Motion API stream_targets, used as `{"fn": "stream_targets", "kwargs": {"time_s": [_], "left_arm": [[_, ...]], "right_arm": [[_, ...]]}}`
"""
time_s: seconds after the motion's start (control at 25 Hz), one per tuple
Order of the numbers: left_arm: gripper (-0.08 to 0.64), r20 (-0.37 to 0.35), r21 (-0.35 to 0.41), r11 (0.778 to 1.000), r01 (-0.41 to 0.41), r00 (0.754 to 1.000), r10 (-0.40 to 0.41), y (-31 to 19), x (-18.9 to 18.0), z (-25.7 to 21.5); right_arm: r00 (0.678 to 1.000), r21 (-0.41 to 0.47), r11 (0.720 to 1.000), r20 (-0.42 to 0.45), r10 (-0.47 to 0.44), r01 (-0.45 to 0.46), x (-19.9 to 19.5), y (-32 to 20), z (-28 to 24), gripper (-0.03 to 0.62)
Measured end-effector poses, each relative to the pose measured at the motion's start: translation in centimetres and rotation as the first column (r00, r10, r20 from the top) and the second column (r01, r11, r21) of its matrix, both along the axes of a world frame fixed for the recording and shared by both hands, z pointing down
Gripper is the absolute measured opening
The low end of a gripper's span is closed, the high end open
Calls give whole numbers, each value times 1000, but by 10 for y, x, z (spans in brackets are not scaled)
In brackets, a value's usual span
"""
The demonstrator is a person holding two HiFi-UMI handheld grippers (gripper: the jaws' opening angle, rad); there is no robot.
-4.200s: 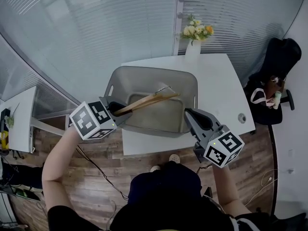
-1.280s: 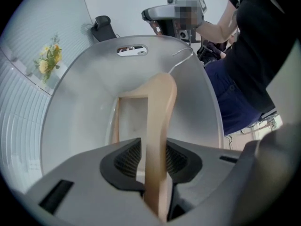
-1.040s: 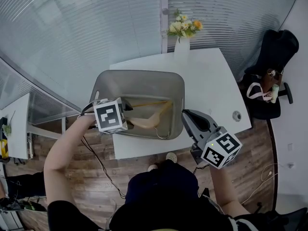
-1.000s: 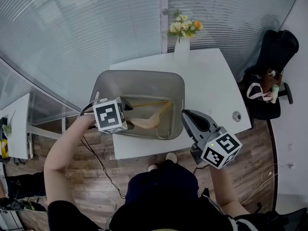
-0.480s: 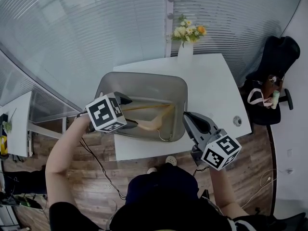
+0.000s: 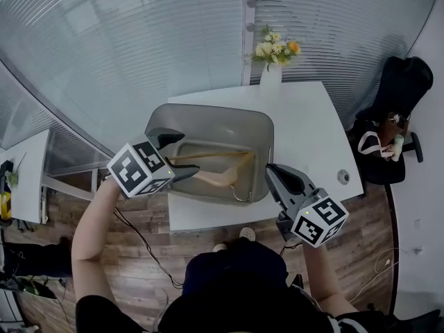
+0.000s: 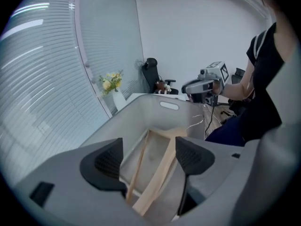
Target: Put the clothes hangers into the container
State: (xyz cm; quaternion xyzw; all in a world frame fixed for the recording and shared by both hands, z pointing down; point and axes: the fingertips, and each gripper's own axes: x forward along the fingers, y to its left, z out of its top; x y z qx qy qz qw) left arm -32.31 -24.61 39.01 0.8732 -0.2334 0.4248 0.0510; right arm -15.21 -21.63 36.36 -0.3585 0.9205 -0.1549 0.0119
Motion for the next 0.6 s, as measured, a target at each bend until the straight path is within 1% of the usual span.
{"fn": "stream_targets", "kwargs": {"time_s": [0.12,0.2,0.4,0.48,0.6], "left_arm": [[351,-82,18,998,61,995,-60,3,-6,-12],[351,-120,31,994,101,988,-97,5,-12,-17],[351,-156,72,983,170,975,-158,15,-24,-25],[351,-191,76,978,195,965,-178,20,-27,-27],[351,-258,78,966,245,941,-218,26,-34,-32]], "right_arm": [[1000,-2,1000,3,-3,3,-3,3,-1,34],[1000,-1,1000,0,-8,8,-5,6,-1,32],[1000,1,1000,3,-14,14,-9,12,-4,34],[1000,5,1000,2,-17,17,-11,14,-5,32],[1000,9,1000,-1,-19,19,-14,19,-7,34]]}}
